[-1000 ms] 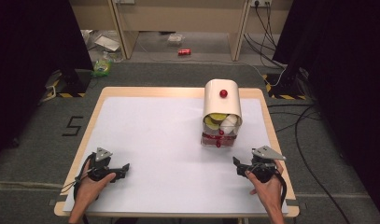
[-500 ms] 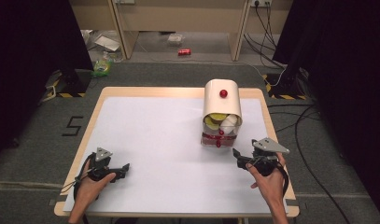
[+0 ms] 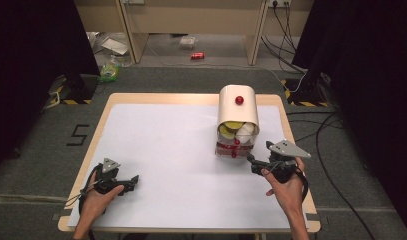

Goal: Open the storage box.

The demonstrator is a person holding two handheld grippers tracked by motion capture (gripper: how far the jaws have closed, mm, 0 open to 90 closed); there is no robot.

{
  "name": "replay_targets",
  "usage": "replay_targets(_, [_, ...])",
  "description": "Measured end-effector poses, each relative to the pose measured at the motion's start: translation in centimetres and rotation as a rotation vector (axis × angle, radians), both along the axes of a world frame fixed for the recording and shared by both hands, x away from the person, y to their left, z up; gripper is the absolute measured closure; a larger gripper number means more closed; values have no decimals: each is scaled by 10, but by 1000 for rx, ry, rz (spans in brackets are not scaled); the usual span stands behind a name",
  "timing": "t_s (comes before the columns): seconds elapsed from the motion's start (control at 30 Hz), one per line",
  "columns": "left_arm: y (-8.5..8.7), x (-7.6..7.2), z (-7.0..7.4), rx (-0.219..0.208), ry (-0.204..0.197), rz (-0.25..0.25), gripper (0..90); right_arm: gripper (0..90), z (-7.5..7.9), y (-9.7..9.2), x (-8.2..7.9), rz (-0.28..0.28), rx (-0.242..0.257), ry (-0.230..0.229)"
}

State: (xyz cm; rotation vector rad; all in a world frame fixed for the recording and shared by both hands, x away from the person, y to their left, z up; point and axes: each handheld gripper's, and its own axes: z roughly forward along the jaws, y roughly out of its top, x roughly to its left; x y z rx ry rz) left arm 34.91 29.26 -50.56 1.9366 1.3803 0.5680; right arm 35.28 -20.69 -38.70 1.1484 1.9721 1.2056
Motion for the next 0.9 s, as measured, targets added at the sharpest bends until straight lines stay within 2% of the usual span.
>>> replay_targets(0.6, [0, 0, 0, 1, 0, 0, 63, 241, 16, 19, 9, 33, 8, -52])
replay_targets(0.9, [0, 0, 0, 1, 0, 0, 63, 244, 19, 33, 20, 59, 0, -72])
